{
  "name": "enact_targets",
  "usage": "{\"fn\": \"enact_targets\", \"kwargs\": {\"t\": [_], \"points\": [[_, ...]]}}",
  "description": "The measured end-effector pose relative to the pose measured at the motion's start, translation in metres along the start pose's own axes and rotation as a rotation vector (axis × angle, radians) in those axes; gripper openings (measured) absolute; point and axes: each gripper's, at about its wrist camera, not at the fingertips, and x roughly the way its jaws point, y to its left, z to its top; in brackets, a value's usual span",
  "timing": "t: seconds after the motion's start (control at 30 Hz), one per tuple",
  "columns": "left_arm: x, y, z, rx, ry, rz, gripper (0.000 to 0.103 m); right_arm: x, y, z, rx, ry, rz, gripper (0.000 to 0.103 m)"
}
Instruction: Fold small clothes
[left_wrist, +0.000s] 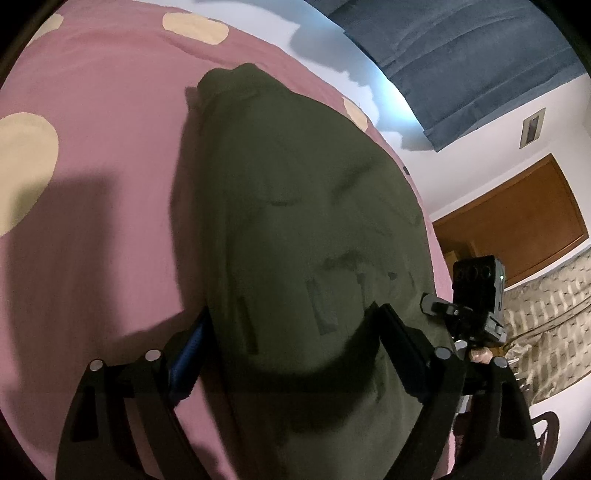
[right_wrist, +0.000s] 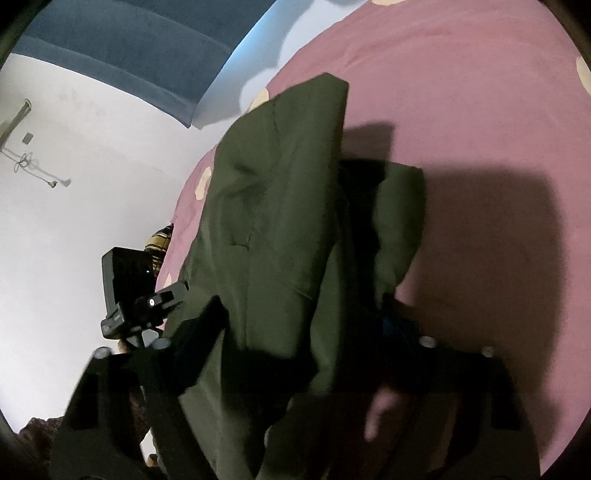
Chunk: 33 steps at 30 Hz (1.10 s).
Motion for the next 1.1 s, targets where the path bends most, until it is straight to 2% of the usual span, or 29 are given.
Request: {"fn": "enact_targets", "kwargs": {"t": [0.07, 0.17, 0.27, 0.67, 0.87, 1.1], "points": [[0.000, -0.003, -0.001, 0.018, -0.004, 0.035, 0.074, 0.001, -0.003, -0.004, 0.017, 0.013, 0.022, 0.052], [0.000, -0.012, -0.003, 0.060, -0.012, 0.096, 0.067, 0.006, -0.006, -0.004, 0.030, 0.013, 0.041, 0.043], [-0.002, -0.015, -0.003, 0.073, -0.021, 0.122, 0.065, 0.001, -0.008, -0.009, 0.047, -0.015, 0.058, 0.039], [-0.020, -0.023, -0.005, 0.123, -0.044, 0.154, 0.057, -0.016, 0.003, -0.019, 0.053, -0.093, 0.108, 0.028], [-0.038, -0.016, -0.007, 0.116, -0.048, 0.178, 0.056, -0.006, 0.012, -0.023, 0.058, -0.074, 0.127, 0.027], [-0.076, 0.004, -0.001, 0.099, -0.093, 0.237, 0.055, 0.022, 0.011, -0.004, 0.056, -0.037, 0.179, 0.027]]}}
